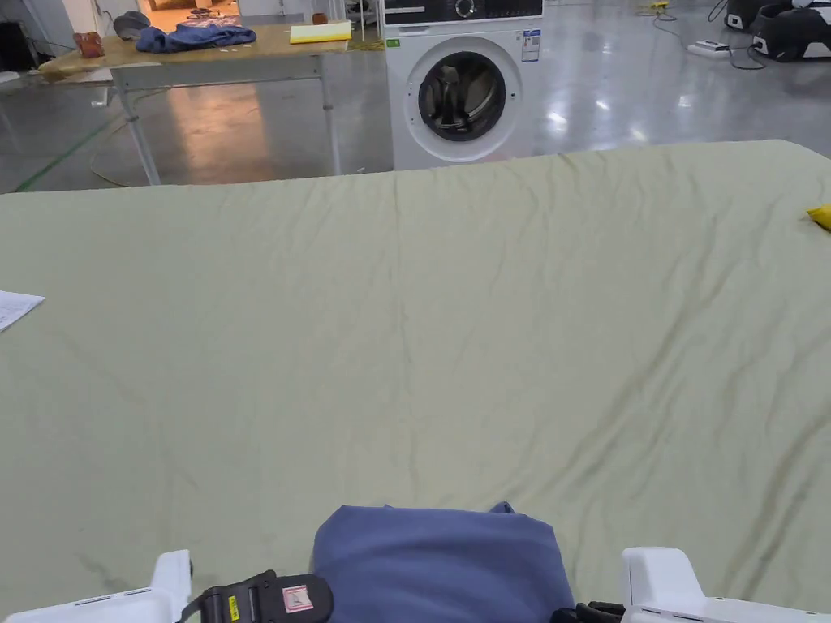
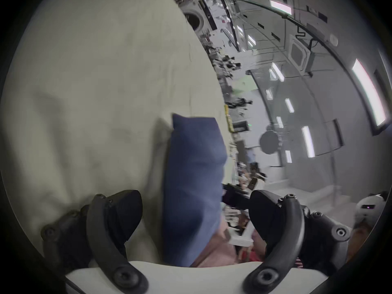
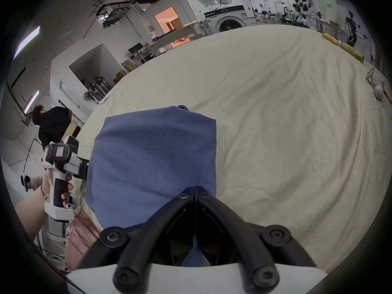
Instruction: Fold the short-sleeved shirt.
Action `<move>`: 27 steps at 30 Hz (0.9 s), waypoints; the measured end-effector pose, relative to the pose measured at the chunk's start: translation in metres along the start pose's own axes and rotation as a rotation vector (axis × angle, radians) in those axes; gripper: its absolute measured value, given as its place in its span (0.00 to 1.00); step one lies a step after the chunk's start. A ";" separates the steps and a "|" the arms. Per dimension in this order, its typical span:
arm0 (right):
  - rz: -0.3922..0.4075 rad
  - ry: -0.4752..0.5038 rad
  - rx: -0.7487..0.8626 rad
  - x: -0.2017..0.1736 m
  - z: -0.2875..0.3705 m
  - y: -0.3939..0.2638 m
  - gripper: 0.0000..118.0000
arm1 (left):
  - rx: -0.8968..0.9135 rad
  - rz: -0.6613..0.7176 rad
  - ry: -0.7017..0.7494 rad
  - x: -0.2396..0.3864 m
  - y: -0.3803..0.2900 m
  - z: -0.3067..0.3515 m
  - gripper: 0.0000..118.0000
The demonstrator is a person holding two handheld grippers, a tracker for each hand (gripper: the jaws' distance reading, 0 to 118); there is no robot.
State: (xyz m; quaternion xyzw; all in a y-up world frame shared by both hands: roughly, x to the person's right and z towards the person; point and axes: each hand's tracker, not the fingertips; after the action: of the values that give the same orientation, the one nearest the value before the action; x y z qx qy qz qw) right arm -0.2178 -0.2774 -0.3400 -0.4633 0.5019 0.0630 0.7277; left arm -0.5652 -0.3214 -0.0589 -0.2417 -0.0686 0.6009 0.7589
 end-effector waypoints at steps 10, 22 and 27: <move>-0.021 0.011 -0.002 0.001 0.001 -0.002 0.00 | -0.054 0.008 -0.023 -0.020 0.009 -0.063 0.09; -0.043 0.049 0.217 -0.023 0.068 0.023 0.00 | 0.059 -0.266 0.272 0.074 0.024 0.065 0.08; 0.092 -0.013 0.256 -0.048 0.088 0.032 0.00 | 0.106 -0.304 0.593 0.089 0.061 0.180 0.08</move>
State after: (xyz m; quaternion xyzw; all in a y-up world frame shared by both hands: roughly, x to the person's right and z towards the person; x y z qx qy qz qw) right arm -0.1993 -0.1767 -0.3157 -0.3429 0.5216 0.0347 0.7805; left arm -0.6662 -0.1762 0.0547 -0.3532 0.1510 0.3872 0.8382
